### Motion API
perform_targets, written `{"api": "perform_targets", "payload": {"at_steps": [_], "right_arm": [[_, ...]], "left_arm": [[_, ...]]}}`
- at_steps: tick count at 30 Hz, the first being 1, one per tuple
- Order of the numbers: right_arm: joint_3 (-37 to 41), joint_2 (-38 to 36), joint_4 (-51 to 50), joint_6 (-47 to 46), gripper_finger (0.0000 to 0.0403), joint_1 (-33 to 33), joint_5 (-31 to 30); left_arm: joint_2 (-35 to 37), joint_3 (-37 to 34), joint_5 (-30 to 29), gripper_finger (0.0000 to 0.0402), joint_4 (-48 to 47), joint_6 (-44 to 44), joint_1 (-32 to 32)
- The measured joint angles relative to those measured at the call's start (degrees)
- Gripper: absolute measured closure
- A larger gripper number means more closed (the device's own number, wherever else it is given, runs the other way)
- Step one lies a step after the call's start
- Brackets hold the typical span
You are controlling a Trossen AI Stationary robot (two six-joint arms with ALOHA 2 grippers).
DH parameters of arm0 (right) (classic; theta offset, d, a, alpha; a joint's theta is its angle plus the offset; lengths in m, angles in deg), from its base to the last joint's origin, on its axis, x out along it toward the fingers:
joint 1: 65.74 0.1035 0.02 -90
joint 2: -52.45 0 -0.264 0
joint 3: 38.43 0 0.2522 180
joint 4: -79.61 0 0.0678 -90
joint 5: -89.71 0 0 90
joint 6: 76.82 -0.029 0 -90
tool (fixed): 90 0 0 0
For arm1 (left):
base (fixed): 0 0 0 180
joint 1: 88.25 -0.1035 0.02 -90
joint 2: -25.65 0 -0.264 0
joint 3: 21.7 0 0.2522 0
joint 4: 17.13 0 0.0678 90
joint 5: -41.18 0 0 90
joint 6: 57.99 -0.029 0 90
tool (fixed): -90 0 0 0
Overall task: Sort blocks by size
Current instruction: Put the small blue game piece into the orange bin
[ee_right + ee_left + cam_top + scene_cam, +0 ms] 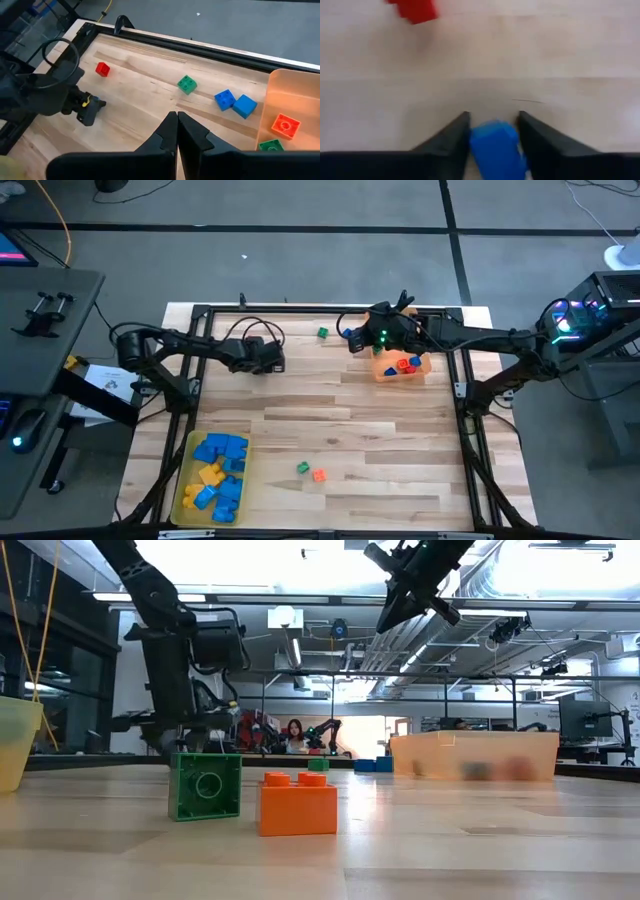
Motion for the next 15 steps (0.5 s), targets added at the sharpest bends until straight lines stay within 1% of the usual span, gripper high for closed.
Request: {"api": "perform_targets", "payload": {"at_steps": [3,5,9,12,15], "right_arm": [[0.0,-1.0,0.5,0.1,0.0402,0.0,1.3],[0.0,-2.8,1.1,0.1,0.0402,0.0,1.4],[0.0,-8.1,3.0,0.1,0.0402,0.4,1.7],[0.0,-12.4,5.9,0.5,0.0402,1.5,1.3],[0.0,-16.0,8.3,2.4,0.0402,3.0,1.1]], "left_arm": [[1.0,0.6,1.7,0.0338,1.6,-3.1,0.8],[2.3,1.3,5.3,0.0343,4.7,-6.0,1.1],[5.6,5.1,7.8,0.0343,12.7,-13.0,0.4],[5.7,11.3,9.8,0.0343,17.3,-19.0,-0.2],[3.0,20.7,11.6,0.0343,19.8,-26.6,-0.1]]}}
